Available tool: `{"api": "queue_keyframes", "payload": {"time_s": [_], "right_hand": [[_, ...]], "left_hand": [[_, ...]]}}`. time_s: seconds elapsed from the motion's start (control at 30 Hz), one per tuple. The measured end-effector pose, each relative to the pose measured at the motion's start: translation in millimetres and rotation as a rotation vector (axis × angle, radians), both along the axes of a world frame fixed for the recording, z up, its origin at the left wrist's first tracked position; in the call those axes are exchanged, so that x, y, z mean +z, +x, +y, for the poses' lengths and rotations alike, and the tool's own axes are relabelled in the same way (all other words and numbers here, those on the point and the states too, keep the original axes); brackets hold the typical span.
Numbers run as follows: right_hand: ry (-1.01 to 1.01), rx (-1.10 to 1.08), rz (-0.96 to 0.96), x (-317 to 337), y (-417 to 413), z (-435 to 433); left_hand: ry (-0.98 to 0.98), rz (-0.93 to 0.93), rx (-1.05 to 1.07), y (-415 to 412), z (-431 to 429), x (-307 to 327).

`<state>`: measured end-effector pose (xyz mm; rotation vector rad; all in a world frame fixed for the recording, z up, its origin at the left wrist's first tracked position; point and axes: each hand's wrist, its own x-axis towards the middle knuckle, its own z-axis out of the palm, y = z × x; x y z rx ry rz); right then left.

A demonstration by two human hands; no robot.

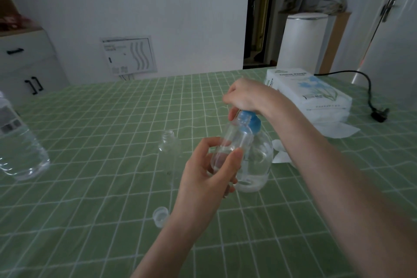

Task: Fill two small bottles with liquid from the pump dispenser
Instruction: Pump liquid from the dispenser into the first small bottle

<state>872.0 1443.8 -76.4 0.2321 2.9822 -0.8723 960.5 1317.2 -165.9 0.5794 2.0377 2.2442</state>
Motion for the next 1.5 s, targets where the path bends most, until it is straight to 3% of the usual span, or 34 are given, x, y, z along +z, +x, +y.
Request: {"api": "queue_keyframes", "payload": {"time_s": [0.37, 1.5], "right_hand": [[-0.009, -0.026, 0.061, 3.9, 2.4, 2.1], [-0.002, 0.02, -0.008, -5.0, 1.0, 0.3]], "left_hand": [[-0.015, 0.01, -0.002, 0.9, -1.1, 1.1], [-0.026, 0.005, -0.012, 0.0, -1.6, -3.3]]}}
